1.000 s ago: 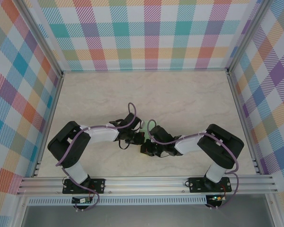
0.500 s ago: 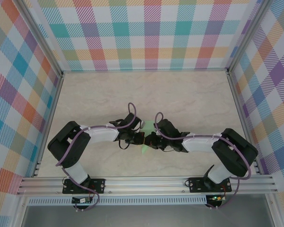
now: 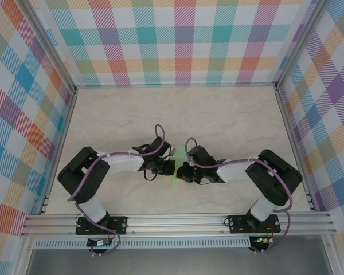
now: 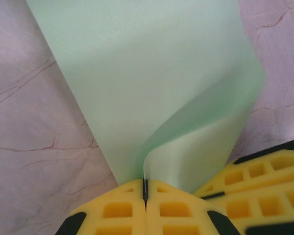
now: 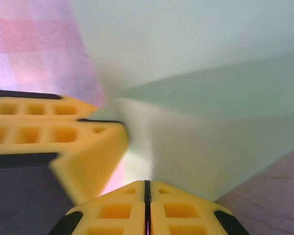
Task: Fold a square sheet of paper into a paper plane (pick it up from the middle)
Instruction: Third fold the triangle at the center of the table.
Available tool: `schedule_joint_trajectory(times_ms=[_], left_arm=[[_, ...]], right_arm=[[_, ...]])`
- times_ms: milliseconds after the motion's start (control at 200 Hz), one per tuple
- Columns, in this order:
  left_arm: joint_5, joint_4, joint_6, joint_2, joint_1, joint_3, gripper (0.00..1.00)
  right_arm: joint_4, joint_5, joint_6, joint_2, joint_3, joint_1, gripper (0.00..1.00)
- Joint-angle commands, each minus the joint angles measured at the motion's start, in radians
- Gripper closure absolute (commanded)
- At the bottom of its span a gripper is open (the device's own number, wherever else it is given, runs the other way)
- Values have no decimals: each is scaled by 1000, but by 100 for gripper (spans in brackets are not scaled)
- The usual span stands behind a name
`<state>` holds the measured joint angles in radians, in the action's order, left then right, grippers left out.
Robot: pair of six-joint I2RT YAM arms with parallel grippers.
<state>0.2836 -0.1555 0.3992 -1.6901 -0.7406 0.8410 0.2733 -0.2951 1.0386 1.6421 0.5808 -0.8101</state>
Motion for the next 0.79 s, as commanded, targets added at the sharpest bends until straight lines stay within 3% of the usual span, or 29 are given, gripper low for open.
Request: schedule_joint_trajectory(times_ms=[0, 430, 790], left_arm=[[19, -39, -9, -43, 4, 5, 100], [7, -46, -10, -42, 5, 4, 99], [3, -56, -11, -38, 5, 8, 100]], right_arm=[[-8, 20, -20, 44, -34, 8, 91], [-162, 36, -97, -135, 37, 53, 88], [-75, -71, -130, -41, 62, 129, 89]])
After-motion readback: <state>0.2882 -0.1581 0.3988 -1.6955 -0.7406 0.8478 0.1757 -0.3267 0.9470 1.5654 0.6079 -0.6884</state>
